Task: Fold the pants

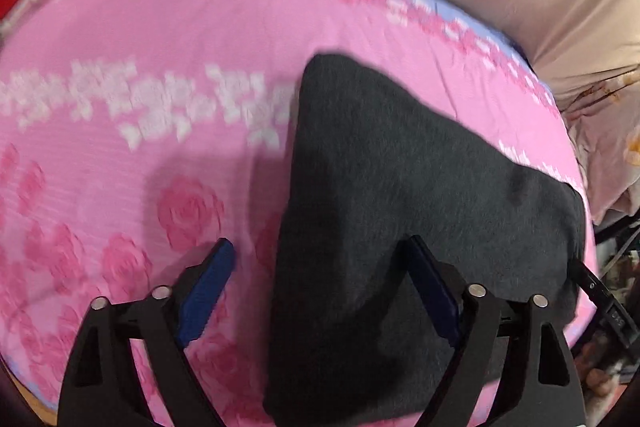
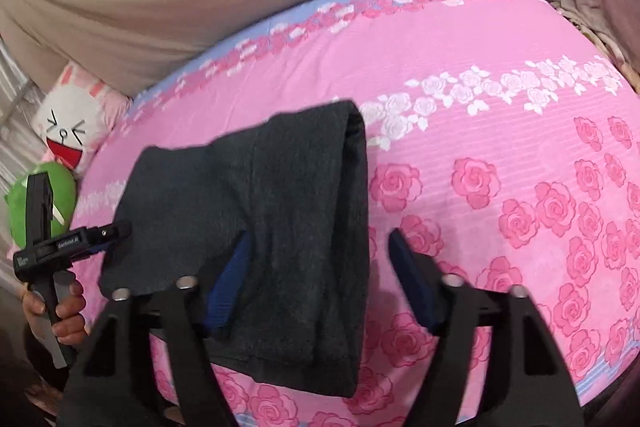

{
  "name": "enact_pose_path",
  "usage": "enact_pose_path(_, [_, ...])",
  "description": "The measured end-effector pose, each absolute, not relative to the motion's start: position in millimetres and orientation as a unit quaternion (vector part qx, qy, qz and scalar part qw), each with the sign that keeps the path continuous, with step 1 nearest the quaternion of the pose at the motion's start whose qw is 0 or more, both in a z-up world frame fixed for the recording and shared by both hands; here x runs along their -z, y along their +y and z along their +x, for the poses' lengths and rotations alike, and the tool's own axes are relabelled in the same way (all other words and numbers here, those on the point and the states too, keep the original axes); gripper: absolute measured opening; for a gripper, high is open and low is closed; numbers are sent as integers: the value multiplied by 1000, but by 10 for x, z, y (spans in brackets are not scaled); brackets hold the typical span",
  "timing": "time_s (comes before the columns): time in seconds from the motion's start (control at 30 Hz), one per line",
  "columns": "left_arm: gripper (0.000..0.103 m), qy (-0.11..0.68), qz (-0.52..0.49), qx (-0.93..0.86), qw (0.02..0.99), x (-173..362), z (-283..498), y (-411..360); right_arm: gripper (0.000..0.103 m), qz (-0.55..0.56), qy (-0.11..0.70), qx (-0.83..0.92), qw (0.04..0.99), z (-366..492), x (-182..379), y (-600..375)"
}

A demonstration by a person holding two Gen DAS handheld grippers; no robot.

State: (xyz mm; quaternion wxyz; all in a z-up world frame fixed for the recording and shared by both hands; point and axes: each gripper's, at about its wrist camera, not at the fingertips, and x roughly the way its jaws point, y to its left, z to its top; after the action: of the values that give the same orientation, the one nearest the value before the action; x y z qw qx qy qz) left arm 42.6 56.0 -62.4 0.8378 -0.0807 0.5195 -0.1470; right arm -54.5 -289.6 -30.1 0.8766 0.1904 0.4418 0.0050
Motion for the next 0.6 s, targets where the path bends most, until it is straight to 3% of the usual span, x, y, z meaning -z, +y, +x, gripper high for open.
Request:
enact_pose_path(0.07, [17,526,-98,155,830,618,442,570,30,169,438,-2,883,-506,283,-2748])
enact_pose_path(0.1, [14,518,-121,167,830,550,442,642,21,147,432,4,890,-495,214,-2664])
enact_pose_path(0.27, [8,485,-177,220,828,70,297,993,4,127,365,-66,920,-520,-422,-2324])
enact_pose_path(0.33, [11,484,-165,190,838,-16,268,1095,4,126,344,-98,925,-537,-588,-2229])
enact_pose_path(0.37, [19,480,-141,159,851,3,280,1103,4,116,354,-96,923,-487,-549,-2205])
enact_pose_path(0.4, [45,479,-107,117,864,71,303,1116,12,109,367,-78,920,-433,-437,-2227])
enact_pose_path(0.43, [51,484,-74,56,870,191,336,1156,16,96,395,-38,913,-375,-220,-2288])
enact_pose_path(0.53, [54,519,-120,62,844,375,285,1309,20,131,436,22,890,-420,203,-2549])
enact_pose_path(0.57, [58,523,-141,85,836,375,249,1316,29,163,432,8,887,-483,232,-2623])
enact_pose_path(0.6, [62,524,-150,101,832,351,224,1295,48,191,424,-2,885,-533,231,-2682])
